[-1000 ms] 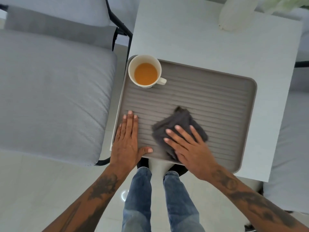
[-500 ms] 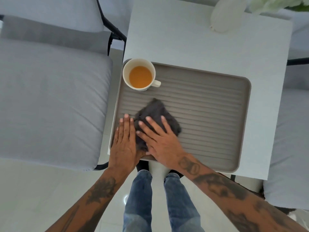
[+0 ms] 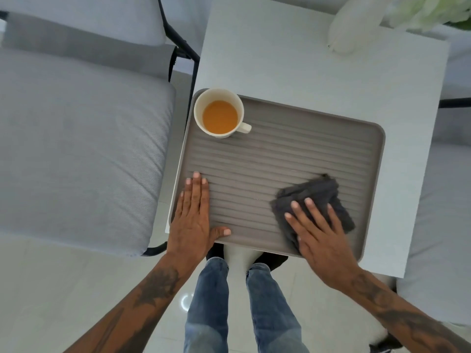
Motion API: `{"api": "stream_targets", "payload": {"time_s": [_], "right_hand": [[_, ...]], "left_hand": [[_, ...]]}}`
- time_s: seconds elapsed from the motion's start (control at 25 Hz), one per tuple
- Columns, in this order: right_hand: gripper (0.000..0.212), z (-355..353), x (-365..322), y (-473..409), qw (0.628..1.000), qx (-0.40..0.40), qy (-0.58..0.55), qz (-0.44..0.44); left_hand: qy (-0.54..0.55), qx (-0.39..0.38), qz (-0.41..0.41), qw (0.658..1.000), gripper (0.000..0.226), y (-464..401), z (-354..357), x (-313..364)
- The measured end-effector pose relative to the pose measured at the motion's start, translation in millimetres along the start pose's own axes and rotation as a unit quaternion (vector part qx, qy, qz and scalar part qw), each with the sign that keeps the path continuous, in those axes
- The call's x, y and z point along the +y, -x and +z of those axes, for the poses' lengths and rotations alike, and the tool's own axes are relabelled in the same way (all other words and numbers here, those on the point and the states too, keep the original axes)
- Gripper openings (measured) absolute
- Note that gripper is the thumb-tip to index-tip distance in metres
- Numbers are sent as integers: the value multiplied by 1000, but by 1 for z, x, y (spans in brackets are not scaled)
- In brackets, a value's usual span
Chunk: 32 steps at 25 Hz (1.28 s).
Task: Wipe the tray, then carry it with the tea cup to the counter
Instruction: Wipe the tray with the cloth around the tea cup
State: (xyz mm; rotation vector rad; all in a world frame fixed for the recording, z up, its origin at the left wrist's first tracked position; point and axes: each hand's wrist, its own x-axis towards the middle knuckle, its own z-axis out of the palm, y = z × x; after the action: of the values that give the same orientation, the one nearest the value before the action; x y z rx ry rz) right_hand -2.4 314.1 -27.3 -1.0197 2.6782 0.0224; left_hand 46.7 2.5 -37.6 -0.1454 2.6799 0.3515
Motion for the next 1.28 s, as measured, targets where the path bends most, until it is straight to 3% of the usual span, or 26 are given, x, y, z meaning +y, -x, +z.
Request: {"api": "stream_targets", "payload": {"time_s": [0.16,0.24,0.52,0.68,0.88,1.0,1.08,1.28], "right_hand": [[61,-1,-78,-88,993,25,-30,-113],[59,-3,-88,-106,991,23,-45,-124],[55,-3,27,19,999,-20,-31,9],[53,-1,14,14,997,-4,-44,69],[49,-3,-82,-106,993,40,-67,-92],[48,-3,-78,-123,991,40,-71,-107],[48,1,-43,-88,994,41,-62,-75],[50,1,42,10,991,45,-76,103]], "left_hand": [[-4,-9,0,1000,123,-1,1,1],[-9,-18,1,1000,123,-2,2,2],[10,2,2,1000,119,0,1,0],[12,-2,4,1000,119,0,3,-1],[6,-13,3,1000,122,-1,3,0],[6,-14,-4,1000,123,-1,2,0],[10,-11,1,1000,121,-1,3,0],[7,3,4,1000,116,0,2,0]]}}
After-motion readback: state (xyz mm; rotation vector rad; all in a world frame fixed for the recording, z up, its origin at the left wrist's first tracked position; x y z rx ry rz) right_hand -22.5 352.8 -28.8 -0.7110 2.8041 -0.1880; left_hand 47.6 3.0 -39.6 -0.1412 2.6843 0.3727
